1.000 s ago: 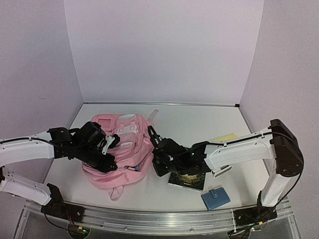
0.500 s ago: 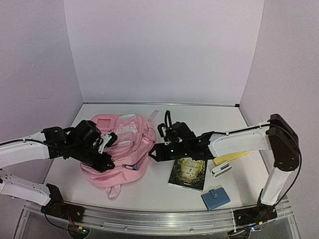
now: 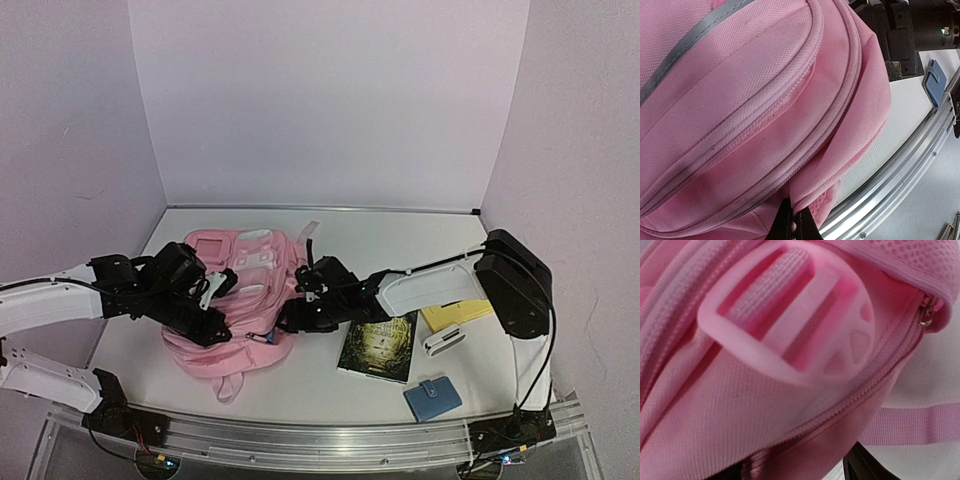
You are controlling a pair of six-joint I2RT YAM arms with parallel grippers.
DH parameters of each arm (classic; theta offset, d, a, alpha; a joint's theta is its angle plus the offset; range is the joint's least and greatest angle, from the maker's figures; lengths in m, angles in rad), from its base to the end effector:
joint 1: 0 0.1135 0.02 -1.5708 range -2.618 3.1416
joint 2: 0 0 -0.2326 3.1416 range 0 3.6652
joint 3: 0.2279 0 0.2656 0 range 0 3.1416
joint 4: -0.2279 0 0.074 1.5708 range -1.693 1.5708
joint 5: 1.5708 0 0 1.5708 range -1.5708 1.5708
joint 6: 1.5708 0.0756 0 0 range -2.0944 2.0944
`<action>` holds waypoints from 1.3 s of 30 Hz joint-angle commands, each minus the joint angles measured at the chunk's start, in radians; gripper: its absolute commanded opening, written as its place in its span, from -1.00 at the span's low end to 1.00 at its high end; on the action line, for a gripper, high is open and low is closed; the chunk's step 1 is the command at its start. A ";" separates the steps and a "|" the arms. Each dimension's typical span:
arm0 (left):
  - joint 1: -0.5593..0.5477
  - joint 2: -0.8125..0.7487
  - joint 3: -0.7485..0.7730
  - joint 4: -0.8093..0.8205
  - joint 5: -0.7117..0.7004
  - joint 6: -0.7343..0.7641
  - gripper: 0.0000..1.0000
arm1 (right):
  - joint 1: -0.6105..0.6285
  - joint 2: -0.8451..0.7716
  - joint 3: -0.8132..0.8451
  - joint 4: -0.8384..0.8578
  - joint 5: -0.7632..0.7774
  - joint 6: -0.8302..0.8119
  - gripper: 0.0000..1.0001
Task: Pack the student bag
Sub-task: Zip the student bag at the center of the board.
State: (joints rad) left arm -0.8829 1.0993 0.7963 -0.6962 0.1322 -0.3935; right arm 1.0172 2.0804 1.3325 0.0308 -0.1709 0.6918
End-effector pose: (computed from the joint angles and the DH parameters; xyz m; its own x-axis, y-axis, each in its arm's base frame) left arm 0.1572 -0.2070 0.1755 -0.8042 0.3799 -0.4571 0.5444 0.7795 -0.3098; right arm 0.2393 0.4116 0.0870 -0.8438 -0.1696 -0.5091 -0.4770 0.6716 0.5669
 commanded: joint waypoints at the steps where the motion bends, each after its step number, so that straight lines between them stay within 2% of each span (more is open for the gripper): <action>1: 0.006 -0.002 0.040 0.125 -0.002 -0.022 -1.00 | 0.008 0.027 0.056 0.012 -0.008 0.054 -0.29; 3: 0.009 0.005 0.038 0.120 -0.043 -0.052 -1.00 | 0.008 0.007 0.045 0.009 -0.017 0.056 -0.75; 4: 0.018 0.010 0.039 0.116 -0.060 -0.066 -1.00 | 0.008 -0.011 0.032 0.007 -0.021 0.057 -0.87; 6: 0.047 0.029 0.046 0.103 -0.070 -0.099 -1.00 | 0.008 -0.051 -0.004 0.008 -0.038 0.060 -1.00; 10: 0.103 0.080 0.061 0.077 -0.111 -0.149 -1.00 | 0.008 -0.160 -0.100 0.045 -0.098 0.038 -1.00; 14: 0.168 0.130 0.056 0.074 -0.152 -0.182 -1.00 | 0.009 -0.271 -0.246 0.226 -0.199 0.027 -1.00; 19: 0.186 0.186 0.068 0.069 -0.180 -0.182 -1.00 | 0.008 -0.329 -0.332 0.396 -0.305 0.080 -1.00; 22: 0.186 0.211 0.076 0.093 -0.148 -0.145 -0.99 | 0.008 -0.320 -0.377 0.567 -0.362 0.159 -1.00; 24: 0.186 0.201 0.069 0.149 -0.051 -0.093 -1.00 | 0.008 -0.293 -0.372 0.603 -0.379 0.178 -1.00; 25: 0.186 0.184 0.062 0.188 -0.013 -0.072 -1.00 | 0.008 -0.283 -0.366 0.587 -0.363 0.169 -0.94; 29: 0.186 0.092 0.030 0.308 0.169 -0.005 -1.00 | 0.042 -0.307 -0.326 0.333 -0.210 -0.035 -0.35; 33: 0.186 0.000 0.040 0.295 0.259 0.050 -1.00 | 0.052 -0.387 -0.309 0.210 -0.186 -0.182 -0.01; 39: 0.188 -0.024 0.079 0.193 0.265 0.080 -0.99 | 0.054 -0.469 -0.261 0.166 -0.246 -0.261 0.17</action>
State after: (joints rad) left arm -0.7013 1.1152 0.7982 -0.5640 0.3334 -0.3396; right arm 1.0634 1.6998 0.9931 0.1974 -0.3627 0.5365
